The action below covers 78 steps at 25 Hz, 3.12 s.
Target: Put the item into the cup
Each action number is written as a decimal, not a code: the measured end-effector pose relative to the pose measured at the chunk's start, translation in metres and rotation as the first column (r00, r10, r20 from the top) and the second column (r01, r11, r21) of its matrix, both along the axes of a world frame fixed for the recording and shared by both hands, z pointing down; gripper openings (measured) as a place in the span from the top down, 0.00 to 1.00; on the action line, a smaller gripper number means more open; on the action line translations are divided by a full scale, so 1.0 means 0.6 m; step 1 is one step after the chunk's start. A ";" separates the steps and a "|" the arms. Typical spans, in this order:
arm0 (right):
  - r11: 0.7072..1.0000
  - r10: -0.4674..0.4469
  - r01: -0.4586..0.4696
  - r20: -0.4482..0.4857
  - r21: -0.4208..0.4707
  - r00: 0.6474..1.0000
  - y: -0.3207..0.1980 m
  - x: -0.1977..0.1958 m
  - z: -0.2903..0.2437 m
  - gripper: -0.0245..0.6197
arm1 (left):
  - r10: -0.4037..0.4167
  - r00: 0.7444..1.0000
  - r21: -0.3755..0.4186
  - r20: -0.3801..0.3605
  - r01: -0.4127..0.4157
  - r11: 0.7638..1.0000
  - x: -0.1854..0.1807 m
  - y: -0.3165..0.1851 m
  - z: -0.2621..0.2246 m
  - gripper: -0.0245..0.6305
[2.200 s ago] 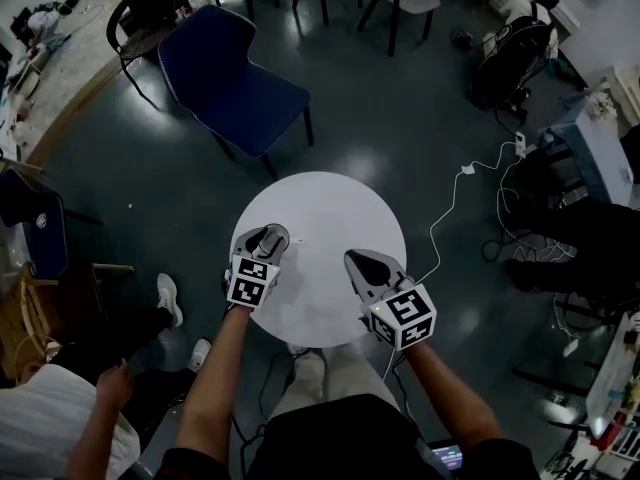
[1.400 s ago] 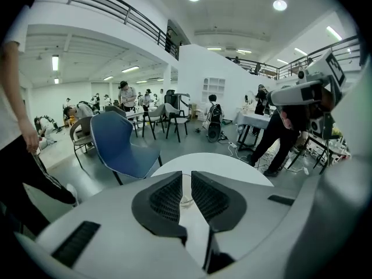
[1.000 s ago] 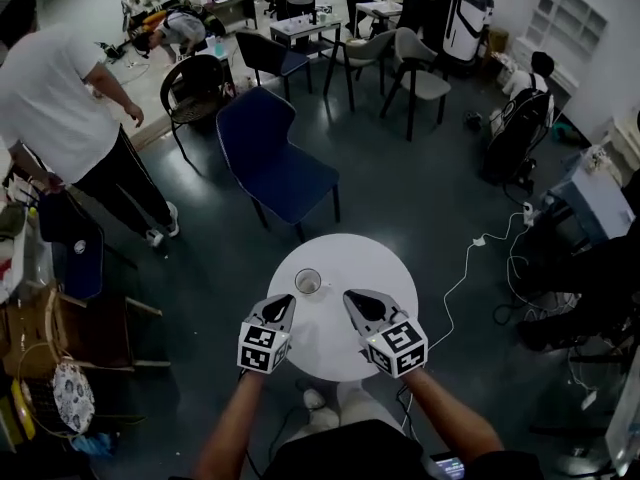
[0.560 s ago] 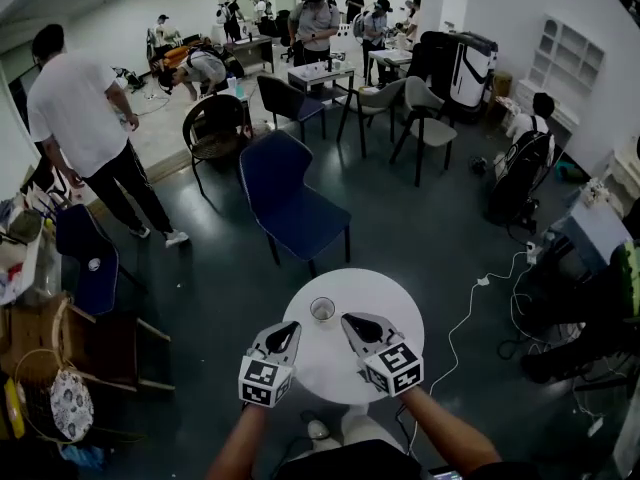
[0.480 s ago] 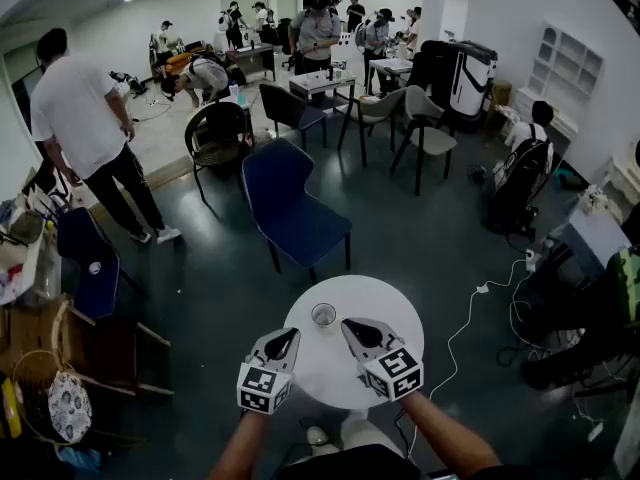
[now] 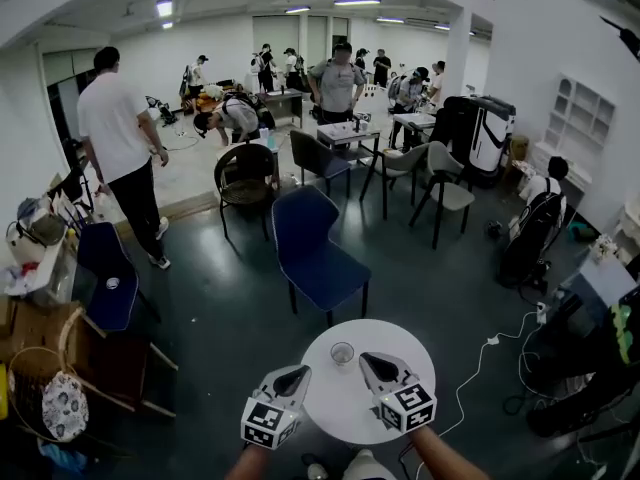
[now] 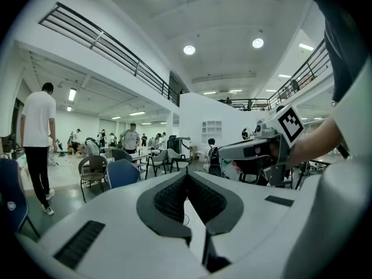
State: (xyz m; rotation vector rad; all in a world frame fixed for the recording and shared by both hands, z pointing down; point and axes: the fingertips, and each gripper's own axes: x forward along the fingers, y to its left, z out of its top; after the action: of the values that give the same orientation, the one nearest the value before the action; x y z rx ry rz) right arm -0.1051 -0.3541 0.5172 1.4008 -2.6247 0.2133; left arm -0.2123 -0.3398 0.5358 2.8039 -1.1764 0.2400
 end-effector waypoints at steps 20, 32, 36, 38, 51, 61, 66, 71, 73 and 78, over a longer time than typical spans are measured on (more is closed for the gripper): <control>0.996 -0.049 0.049 0.000 0.081 0.999 0.097 -0.001 -0.082 0.94 | -0.054 0.999 0.100 -0.005 0.054 0.993 0.000 0.098 -0.089 0.94; 0.995 -0.031 0.027 0.033 0.098 0.999 0.230 0.118 -0.108 0.94 | -0.048 0.999 0.115 -0.019 0.050 0.992 0.119 0.231 -0.124 0.94; 0.995 -0.030 0.026 0.040 0.100 0.999 0.279 0.149 -0.110 0.94 | -0.056 0.998 0.112 -0.009 0.057 0.992 0.147 0.283 -0.124 0.94; 0.995 -0.032 0.027 0.044 0.100 0.999 0.302 0.164 -0.111 0.94 | -0.061 0.998 0.108 -0.009 0.062 0.992 0.161 0.307 -0.125 0.94; 0.992 -0.047 0.039 0.062 0.121 0.997 0.466 0.243 -0.112 0.94 | -0.061 0.996 0.114 -0.059 0.068 0.991 0.250 0.475 -0.140 0.94; 0.990 -0.068 0.059 0.065 0.130 0.996 0.564 0.286 -0.118 0.94 | -0.101 0.993 0.092 -0.056 0.106 0.990 0.282 0.570 -0.127 0.94; 0.989 -0.070 0.059 0.073 0.136 0.995 0.593 0.323 -0.114 0.94 | -0.112 0.992 0.081 -0.052 0.116 0.990 0.312 0.606 -0.112 0.94; 0.989 -0.073 0.061 0.086 0.133 0.994 0.625 0.322 -0.109 0.94 | -0.118 0.992 0.068 -0.042 0.121 0.990 0.310 0.642 -0.104 0.94; 0.989 -0.076 0.064 0.089 0.131 0.993 0.634 0.320 -0.108 0.94 | -0.118 0.992 0.073 -0.040 0.121 0.990 0.311 0.651 -0.108 0.94; 0.990 -0.073 0.060 0.093 0.131 0.993 0.645 0.343 -0.102 0.94 | -0.135 0.991 0.080 -0.025 0.137 0.987 0.326 0.665 -0.110 0.94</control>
State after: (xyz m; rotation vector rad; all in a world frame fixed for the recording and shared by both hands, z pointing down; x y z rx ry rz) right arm 0.1006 0.0328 0.4559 1.3707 -2.8055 0.1090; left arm -0.0169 0.0592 0.4701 2.7715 -1.3966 0.1567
